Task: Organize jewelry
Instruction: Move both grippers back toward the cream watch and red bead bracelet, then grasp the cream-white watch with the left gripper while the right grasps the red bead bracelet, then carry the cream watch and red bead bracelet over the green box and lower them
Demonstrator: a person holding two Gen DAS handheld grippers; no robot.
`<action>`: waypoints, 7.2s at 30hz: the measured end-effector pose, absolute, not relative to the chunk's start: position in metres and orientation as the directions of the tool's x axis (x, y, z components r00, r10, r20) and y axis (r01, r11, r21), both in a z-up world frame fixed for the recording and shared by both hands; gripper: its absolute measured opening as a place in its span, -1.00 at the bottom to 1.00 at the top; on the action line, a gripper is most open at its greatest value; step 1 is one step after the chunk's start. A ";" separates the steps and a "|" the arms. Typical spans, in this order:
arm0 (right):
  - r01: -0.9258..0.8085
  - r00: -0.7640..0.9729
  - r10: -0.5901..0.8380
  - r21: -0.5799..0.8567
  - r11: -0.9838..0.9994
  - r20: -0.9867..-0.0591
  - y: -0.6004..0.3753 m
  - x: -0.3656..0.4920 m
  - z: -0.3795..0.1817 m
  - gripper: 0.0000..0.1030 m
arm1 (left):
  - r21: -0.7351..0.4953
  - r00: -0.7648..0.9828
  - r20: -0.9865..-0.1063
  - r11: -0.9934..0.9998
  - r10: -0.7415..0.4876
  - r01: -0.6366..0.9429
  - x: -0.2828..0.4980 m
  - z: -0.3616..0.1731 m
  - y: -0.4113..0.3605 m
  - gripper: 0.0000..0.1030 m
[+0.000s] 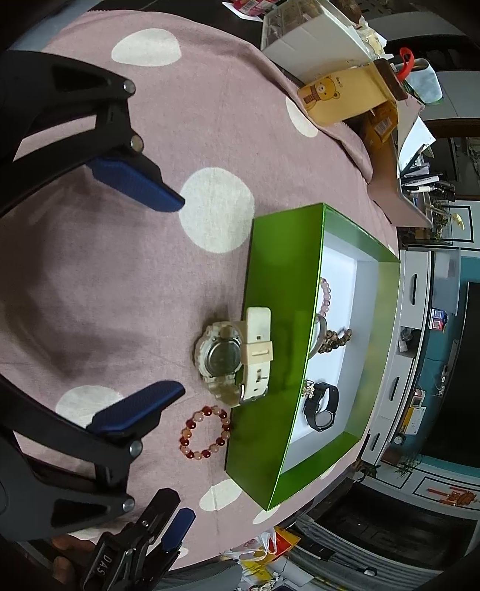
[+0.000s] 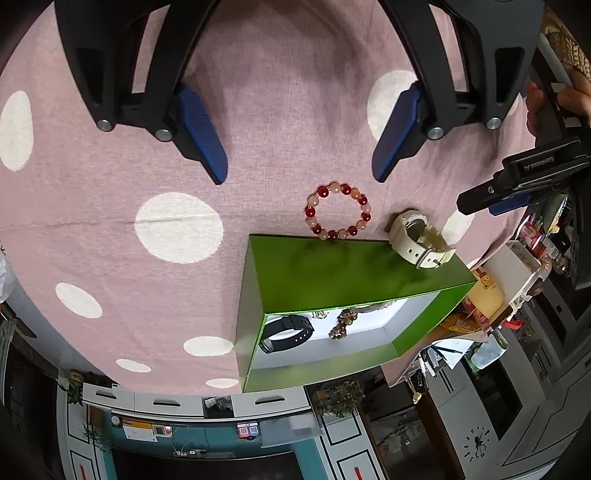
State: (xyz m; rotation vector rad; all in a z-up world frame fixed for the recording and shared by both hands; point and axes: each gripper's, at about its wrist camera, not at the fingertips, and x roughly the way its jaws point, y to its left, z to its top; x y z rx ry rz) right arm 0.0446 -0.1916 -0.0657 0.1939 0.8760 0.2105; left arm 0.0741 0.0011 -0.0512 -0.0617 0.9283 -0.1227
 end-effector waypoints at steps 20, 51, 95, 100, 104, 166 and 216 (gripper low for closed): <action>-0.163 0.594 0.239 0.176 0.971 -0.768 -0.167 0.080 -0.080 -0.17 | -0.132 0.590 -0.788 0.984 -0.179 0.122 0.108 -0.060 -0.012 -0.08; -0.202 0.619 0.151 0.029 0.979 -0.771 -0.149 0.094 -0.084 -0.86 | -0.138 0.602 -0.771 0.978 -0.206 0.157 0.122 -0.064 -0.022 -0.73; -0.207 0.785 0.202 0.060 0.977 -0.586 -0.172 0.031 0.007 -0.86 | -0.131 0.670 -0.720 0.984 -0.178 0.120 0.072 -0.005 0.002 -0.89; -0.218 0.799 0.209 0.052 0.975 -0.564 -0.170 0.030 0.019 -0.86 | -0.123 0.691 -0.702 0.985 -0.171 0.120 0.070 0.010 0.003 -0.89; -0.228 0.810 0.213 0.042 0.973 -0.546 -0.168 0.032 0.028 -0.86 | -0.115 0.706 -0.688 0.986 -0.167 0.121 0.073 0.022 0.003 -0.89; -0.257 0.827 0.246 0.050 0.965 -0.506 -0.164 0.118 0.049 -0.86 | -0.022 0.752 -0.646 0.988 -0.129 0.150 0.180 0.056 -0.022 -0.88; -0.262 0.790 0.252 0.063 0.963 -0.559 -0.154 0.159 0.023 -0.86 | 0.009 0.701 -0.707 0.991 -0.089 0.135 0.230 0.024 -0.023 -0.88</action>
